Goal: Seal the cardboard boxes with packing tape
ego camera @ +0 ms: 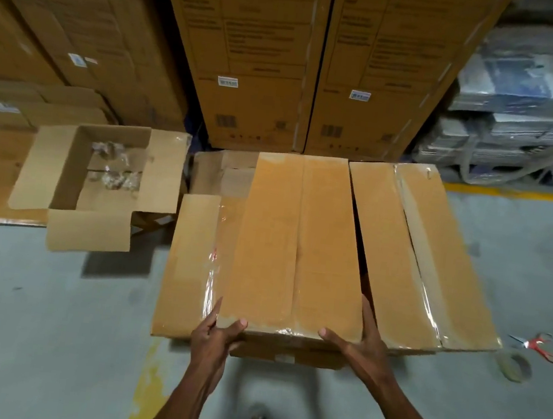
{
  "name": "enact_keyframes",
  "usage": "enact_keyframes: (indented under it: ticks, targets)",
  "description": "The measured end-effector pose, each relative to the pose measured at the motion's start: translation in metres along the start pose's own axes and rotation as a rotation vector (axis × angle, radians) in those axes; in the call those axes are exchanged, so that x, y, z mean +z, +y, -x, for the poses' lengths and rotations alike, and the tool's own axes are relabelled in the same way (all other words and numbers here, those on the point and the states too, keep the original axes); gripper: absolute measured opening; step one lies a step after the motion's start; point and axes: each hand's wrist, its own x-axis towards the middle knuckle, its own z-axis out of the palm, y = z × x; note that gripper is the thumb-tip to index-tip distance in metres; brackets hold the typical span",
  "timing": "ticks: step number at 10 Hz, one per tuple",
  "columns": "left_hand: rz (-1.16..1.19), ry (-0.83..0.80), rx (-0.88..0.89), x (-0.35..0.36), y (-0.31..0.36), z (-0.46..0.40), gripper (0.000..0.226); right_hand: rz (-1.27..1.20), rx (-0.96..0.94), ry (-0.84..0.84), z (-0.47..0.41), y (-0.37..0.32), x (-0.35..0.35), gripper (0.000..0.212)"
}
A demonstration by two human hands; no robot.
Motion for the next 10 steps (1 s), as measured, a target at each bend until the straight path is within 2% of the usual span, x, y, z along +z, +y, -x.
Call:
enact_keyframes:
  ticks: [2,3,4,5,7,8,9,10]
  targets:
    - [-0.228,-0.118,0.026,0.003,-0.037,-0.034,0.09,0.169,0.023,0.069,-0.038,0.019,-0.007,0.101]
    - [-0.334,-0.103,0.076,0.01,-0.056,-0.041,0.092,0.287,0.026,0.136,-0.044,0.03,-0.006,0.085]
    - [-0.423,-0.117,0.078,0.019,-0.082,-0.051,0.09,0.369,0.057,0.167,-0.045,0.044,-0.003,0.084]
    - [-0.476,-0.097,0.082,0.024,-0.087,-0.05,0.085,0.378,0.056,0.114,-0.044,0.054,-0.002,0.084]
    - [-0.669,-0.126,0.127,0.014,-0.114,-0.082,0.078,0.394,0.061,-0.063,-0.036,0.072,-0.003,0.058]
    - [-0.76,-0.162,0.098,0.017,-0.095,-0.066,0.077,0.388,0.068,-0.173,-0.027,0.075,-0.008,0.056]
    - [-0.947,-0.162,0.102,0.03,-0.063,-0.035,0.066,0.438,0.044,-0.177,-0.019,0.062,-0.013,0.056]
    - [-1.028,-0.179,0.15,0.046,-0.03,-0.013,0.045,0.444,0.024,-0.181,-0.017,0.035,-0.028,0.05]
